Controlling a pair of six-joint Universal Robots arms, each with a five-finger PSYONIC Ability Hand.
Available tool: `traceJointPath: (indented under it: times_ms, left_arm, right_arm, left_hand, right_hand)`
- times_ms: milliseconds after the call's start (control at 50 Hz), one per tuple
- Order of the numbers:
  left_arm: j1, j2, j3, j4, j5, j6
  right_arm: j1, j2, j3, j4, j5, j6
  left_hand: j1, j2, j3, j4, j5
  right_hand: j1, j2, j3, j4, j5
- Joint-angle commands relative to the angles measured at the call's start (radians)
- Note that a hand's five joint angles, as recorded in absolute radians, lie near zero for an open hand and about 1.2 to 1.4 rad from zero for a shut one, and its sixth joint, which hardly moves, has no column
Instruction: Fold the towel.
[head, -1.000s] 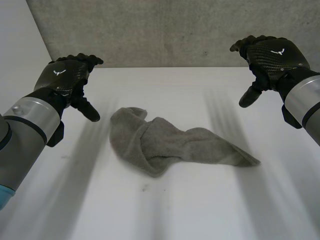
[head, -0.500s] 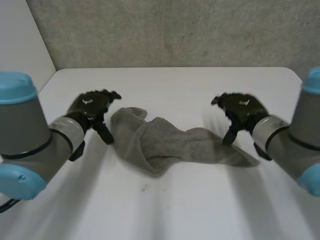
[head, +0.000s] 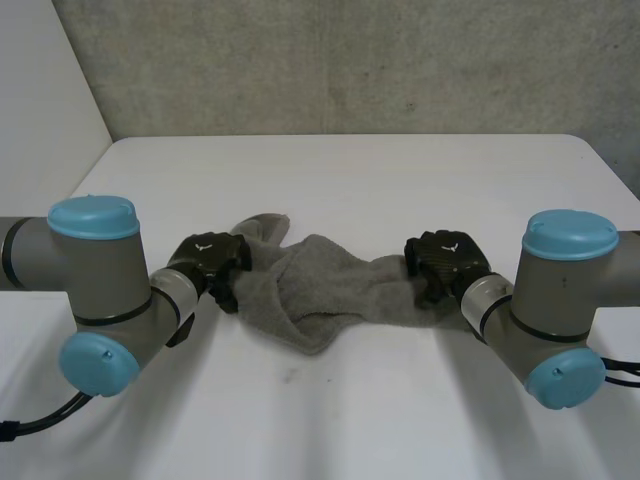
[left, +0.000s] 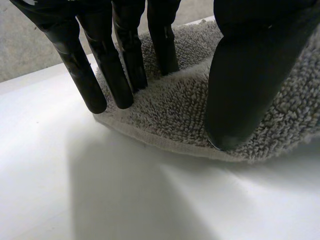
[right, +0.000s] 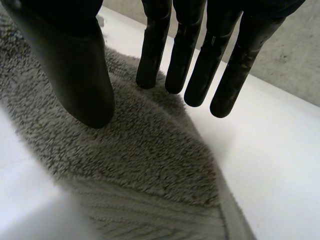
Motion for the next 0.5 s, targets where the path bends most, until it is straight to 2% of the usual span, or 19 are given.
traceJointPath:
  times_ms: [20,60,80,100,120,140,220,260,340,360,380,420,440,480,500]
  left_arm:
    - [0.000,0.003,-0.012,0.025,-0.004,0.033]
    - [0.000,0.005,-0.012,0.025,-0.006,0.033]
    - [0.000,0.007,-0.012,0.025,-0.010,0.033]
    - [0.000,0.007,-0.012,0.025,-0.010,0.033]
    - [0.000,0.011,-0.012,0.025,-0.012,0.033]
    - [0.000,0.016,-0.013,0.025,-0.013,0.033]
    - [-0.003,0.054,-0.027,0.022,-0.015,0.032]
    - [-0.005,0.092,-0.036,0.018,-0.015,0.030]
    - [-0.016,0.244,-0.067,0.005,-0.023,0.023]
    - [-0.017,0.311,-0.073,-0.005,-0.035,0.018]
    - [-0.017,0.312,-0.073,-0.006,-0.035,0.018]
    - [-0.034,0.445,-0.079,-0.034,-0.065,0.003]
    - [-0.034,0.445,-0.079,-0.035,-0.066,0.003]
    - [-0.043,0.510,-0.078,-0.048,-0.076,-0.008]
    - [-0.052,0.572,-0.075,-0.059,-0.079,-0.020]
  right_arm:
    - [0.003,0.037,-0.016,0.005,-0.002,-0.001]
    - [0.003,0.040,-0.019,0.005,-0.002,-0.003]
    - [0.003,0.038,-0.021,0.007,0.000,-0.003]
    - [0.002,0.034,-0.022,0.005,0.001,-0.001]
    - [0.002,0.034,-0.022,0.005,0.001,-0.001]
    - [0.002,0.026,-0.024,0.004,0.001,-0.001]
    - [0.000,-0.014,-0.024,0.002,0.003,0.007]
    - [-0.009,-0.101,-0.018,0.002,0.001,0.011]
    - [-0.012,-0.207,-0.021,0.012,0.001,0.013]
    - [-0.011,-0.262,-0.028,0.019,0.006,0.011]
    - [-0.009,-0.317,-0.036,0.025,0.006,0.011]
    - [-0.009,-0.365,-0.045,0.045,0.007,0.004]
    - [-0.009,-0.365,-0.045,0.045,0.007,0.004]
    - [-0.012,-0.460,-0.086,0.140,0.003,-0.003]
    - [-0.012,-0.460,-0.087,0.140,0.003,-0.003]
  left_hand:
    - [0.340,0.328,0.327,0.327,0.330]
    - [0.390,0.378,0.378,0.378,0.381]
    - [0.483,0.471,0.471,0.471,0.474]
    - [0.484,0.472,0.472,0.472,0.475]
    - [0.650,0.638,0.638,0.637,0.640]
    - [0.663,0.651,0.650,0.650,0.653]
    - [0.663,0.651,0.651,0.650,0.653]
    - [0.663,0.651,0.651,0.650,0.653]
    - [0.663,0.651,0.651,0.650,0.653]
    - [0.663,0.651,0.651,0.650,0.653]
    - [0.663,0.651,0.651,0.650,0.653]
    - [0.663,0.651,0.651,0.650,0.653]
    - [0.663,0.651,0.651,0.650,0.653]
    - [0.663,0.651,0.651,0.650,0.653]
    - [0.663,0.651,0.651,0.650,0.653]
  right_hand:
    - [-0.002,-0.001,0.000,-0.001,0.004]
    - [0.018,0.020,0.020,0.020,0.024]
    - [0.169,0.171,0.171,0.171,0.175]
    - [0.386,0.388,0.388,0.387,0.392]
    - [0.388,0.390,0.390,0.389,0.394]
    - [0.557,0.559,0.559,0.558,0.563]
    - [0.560,0.562,0.562,0.562,0.566]
    - [0.560,0.562,0.562,0.562,0.566]
    - [0.560,0.562,0.562,0.562,0.566]
    - [0.560,0.562,0.562,0.562,0.566]
    - [0.560,0.562,0.562,0.562,0.566]
    - [0.560,0.562,0.562,0.562,0.566]
    - [0.560,0.562,0.562,0.562,0.566]
    - [0.560,0.562,0.562,0.562,0.566]
    - [0.560,0.562,0.562,0.562,0.566]
